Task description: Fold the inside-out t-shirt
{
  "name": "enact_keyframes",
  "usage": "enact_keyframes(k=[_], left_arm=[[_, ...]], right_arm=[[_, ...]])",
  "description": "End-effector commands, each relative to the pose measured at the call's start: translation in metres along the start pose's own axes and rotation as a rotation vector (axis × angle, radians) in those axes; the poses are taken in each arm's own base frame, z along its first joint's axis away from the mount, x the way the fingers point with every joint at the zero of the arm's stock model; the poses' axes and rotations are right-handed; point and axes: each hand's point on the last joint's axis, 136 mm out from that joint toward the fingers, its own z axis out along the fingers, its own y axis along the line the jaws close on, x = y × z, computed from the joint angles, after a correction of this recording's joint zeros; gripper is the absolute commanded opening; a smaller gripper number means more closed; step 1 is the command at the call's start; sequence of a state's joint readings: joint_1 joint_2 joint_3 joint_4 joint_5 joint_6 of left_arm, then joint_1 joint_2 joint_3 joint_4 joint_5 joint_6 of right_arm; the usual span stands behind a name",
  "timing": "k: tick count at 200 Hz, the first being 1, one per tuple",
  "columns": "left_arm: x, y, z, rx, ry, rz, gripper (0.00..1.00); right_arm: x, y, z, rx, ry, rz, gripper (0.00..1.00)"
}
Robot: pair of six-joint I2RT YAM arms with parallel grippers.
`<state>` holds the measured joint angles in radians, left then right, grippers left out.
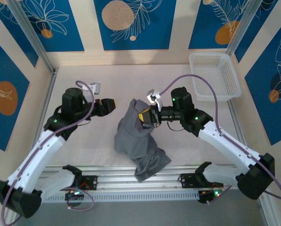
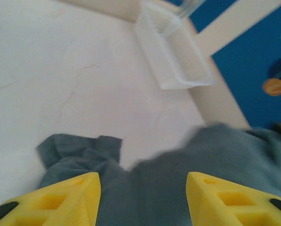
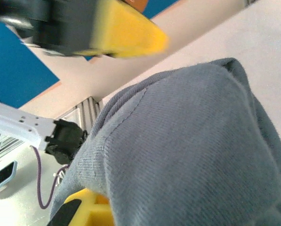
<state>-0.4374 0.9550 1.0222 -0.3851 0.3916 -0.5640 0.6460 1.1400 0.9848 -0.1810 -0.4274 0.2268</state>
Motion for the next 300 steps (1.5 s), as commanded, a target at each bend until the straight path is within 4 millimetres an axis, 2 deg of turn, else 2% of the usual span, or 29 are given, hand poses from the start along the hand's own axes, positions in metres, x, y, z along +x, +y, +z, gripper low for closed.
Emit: enact_keyframes(k=[1, 17, 25, 36, 57, 65, 73, 77, 82, 83, 94, 105, 115, 123, 130, 145, 172, 209, 213, 227, 238, 257, 277, 300], left_arm=[[0.001, -0.04, -0.008, 0.092, -0.007, 0.046, 0.53], [0.026, -0.064, 0.011, 0.156, 0.104, 0.073, 0.55], [0.039, -0.07, 0.022, 0.16, 0.162, 0.095, 0.57], [0.056, -0.07, 0.037, 0.139, 0.224, 0.133, 0.59], [0.078, -0.055, 0.059, 0.086, 0.314, 0.152, 0.6], [0.082, -0.045, 0.064, 0.039, 0.329, 0.152, 0.51], [0.083, -0.037, 0.066, 0.004, 0.329, 0.156, 0.35], [0.083, -0.034, 0.067, -0.014, 0.323, 0.156, 0.23], [0.081, -0.029, 0.066, -0.042, 0.311, 0.157, 0.01], [0.08, -0.028, 0.066, -0.047, 0.308, 0.158, 0.0], [0.073, -0.014, 0.061, -0.127, 0.266, 0.156, 0.0], [0.066, -0.002, 0.054, -0.179, 0.222, 0.141, 0.0], [0.063, 0.006, 0.049, -0.187, 0.189, 0.104, 0.0], [0.062, 0.009, 0.048, -0.165, 0.174, 0.065, 0.0], [0.062, 0.011, 0.048, -0.139, 0.167, 0.035, 0.0], [0.066, 0.012, 0.049, -0.108, 0.172, -0.001, 0.0], [0.074, 0.023, 0.05, -0.134, 0.193, -0.029, 0.0], [0.075, 0.018, 0.052, -0.087, 0.191, -0.017, 0.0], [0.076, 0.018, 0.052, -0.091, 0.193, -0.011, 0.07], [0.076, 0.023, 0.047, -0.12, 0.21, 0.044, 0.42], [0.071, 0.032, 0.039, -0.19, 0.214, 0.146, 0.56], [0.057, 0.043, 0.028, -0.274, 0.191, 0.358, 0.6], [0.049, 0.024, 0.037, -0.178, 0.178, 0.521, 0.61], [0.039, 0.004, 0.051, -0.072, 0.089, 0.702, 0.72]], right_arm=[[-0.004, -0.016, 0.001, 0.086, 0.009, 0.063, 0.0], [-0.004, -0.027, 0.001, 0.134, 0.007, 0.088, 0.0], [-0.006, -0.028, 0.001, 0.136, 0.003, 0.096, 0.0], [-0.008, -0.029, 0.001, 0.138, -0.003, 0.102, 0.0], [-0.012, -0.029, -0.001, 0.147, -0.01, 0.12, 0.0], [-0.013, -0.03, -0.002, 0.151, -0.01, 0.124, 0.0], [-0.013, -0.032, -0.004, 0.163, -0.011, 0.131, 0.0], [-0.013, -0.034, -0.005, 0.172, -0.011, 0.137, 0.0], [-0.013, -0.036, -0.007, 0.184, -0.01, 0.146, 0.0], [-0.013, -0.037, -0.007, 0.186, -0.01, 0.148, 0.0], [-0.013, -0.044, -0.012, 0.216, -0.018, 0.179, 0.02], [-0.013, -0.051, -0.019, 0.24, -0.039, 0.228, 0.1], [-0.014, -0.056, -0.027, 0.232, -0.068, 0.276, 0.17], [-0.016, -0.057, -0.032, 0.211, -0.088, 0.297, 0.19], [-0.017, -0.056, -0.036, 0.184, -0.108, 0.313, 0.17], [-0.017, -0.053, -0.04, 0.136, -0.135, 0.323, 0.05], [-0.012, -0.047, -0.038, 0.077, -0.128, 0.347, 0.02], [-0.012, -0.046, -0.033, 0.034, -0.13, 0.38, 0.0], [-0.013, -0.047, -0.033, 0.036, -0.134, 0.382, 0.0], [-0.016, -0.045, -0.034, 0.034, -0.144, 0.373, 0.0], [-0.019, -0.045, -0.035, 0.033, -0.151, 0.365, 0.0], [-0.022, -0.043, -0.034, 0.02, -0.152, 0.358, 0.0], [-0.023, -0.042, -0.031, 0.002, -0.135, 0.366, 0.0], [-0.025, -0.039, -0.03, -0.009, -0.128, 0.37, 0.0]])
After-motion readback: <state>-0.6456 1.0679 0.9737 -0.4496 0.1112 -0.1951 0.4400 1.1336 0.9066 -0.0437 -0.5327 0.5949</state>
